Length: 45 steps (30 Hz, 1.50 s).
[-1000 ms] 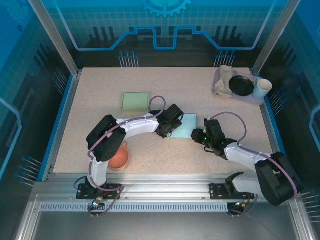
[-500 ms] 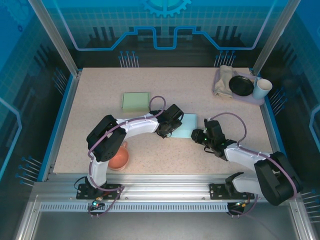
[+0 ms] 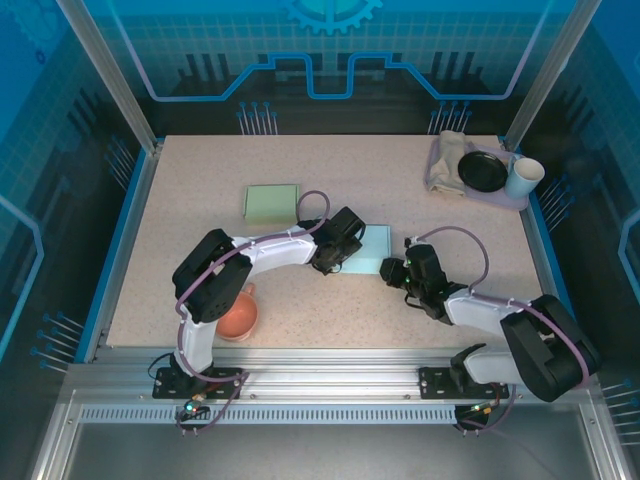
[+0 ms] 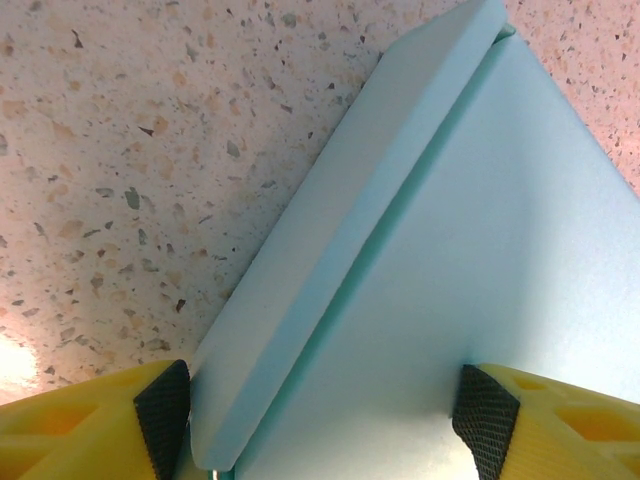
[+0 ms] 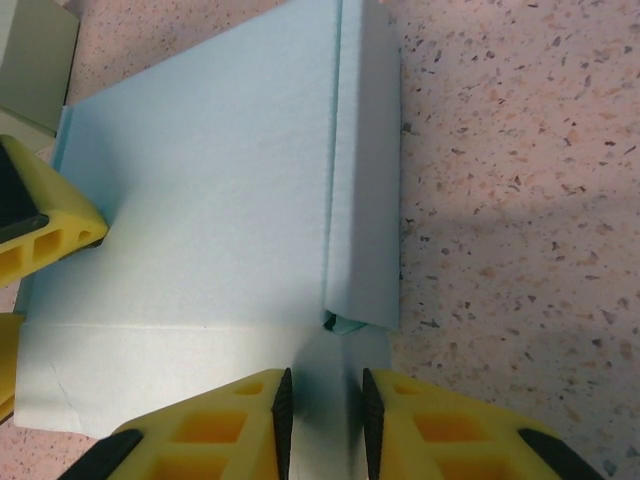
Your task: Fold the paper box
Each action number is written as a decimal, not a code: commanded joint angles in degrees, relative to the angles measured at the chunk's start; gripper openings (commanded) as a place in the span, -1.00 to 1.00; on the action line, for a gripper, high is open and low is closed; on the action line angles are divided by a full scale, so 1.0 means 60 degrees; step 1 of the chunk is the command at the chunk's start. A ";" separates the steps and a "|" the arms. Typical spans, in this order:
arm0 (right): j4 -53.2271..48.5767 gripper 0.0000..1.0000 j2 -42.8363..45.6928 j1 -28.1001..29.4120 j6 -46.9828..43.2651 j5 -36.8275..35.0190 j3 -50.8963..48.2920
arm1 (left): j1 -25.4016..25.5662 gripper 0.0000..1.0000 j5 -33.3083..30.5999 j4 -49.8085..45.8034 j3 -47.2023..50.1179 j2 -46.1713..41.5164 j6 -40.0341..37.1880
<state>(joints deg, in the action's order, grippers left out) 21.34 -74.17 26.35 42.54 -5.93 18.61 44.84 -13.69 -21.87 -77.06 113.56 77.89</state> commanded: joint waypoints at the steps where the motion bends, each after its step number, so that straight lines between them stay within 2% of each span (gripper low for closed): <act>1: 0.1099 -0.47 -0.0219 0.0323 -0.0308 -0.0190 -0.0360 | 0.0030 0.49 0.0286 -0.0198 0.0279 0.0489 0.0056; 13: 0.3760 -0.47 -0.1384 0.1245 -0.1355 -0.1671 -0.0980 | 0.0036 0.48 0.0510 -0.0093 0.0380 0.0622 0.0012; 22: 0.5617 -0.47 -0.2795 0.1313 -0.1745 -0.2313 -0.1373 | 0.0006 0.48 0.0583 -0.0121 0.0447 0.0728 -0.0078; 31: 0.5984 -0.43 -0.3282 0.1307 -0.1994 -0.2378 -0.1275 | -0.0090 0.47 0.0532 -0.0279 0.0539 0.0732 -0.0234; 39: 0.6018 -0.42 -0.3151 0.1303 -0.2079 -0.2424 -0.1315 | -0.0221 0.47 0.0485 -0.0375 0.0524 0.0849 -0.0445; 45: 0.6019 -0.34 -0.3386 0.1237 -0.2068 -0.2525 -0.1213 | -0.0256 0.47 0.0206 -0.0611 0.0495 0.0878 -0.0695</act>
<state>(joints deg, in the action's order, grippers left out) 58.65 -92.55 32.86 30.79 -22.11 11.57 43.53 -13.72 -18.70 -76.29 114.24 76.20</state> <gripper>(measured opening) 0.322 0.739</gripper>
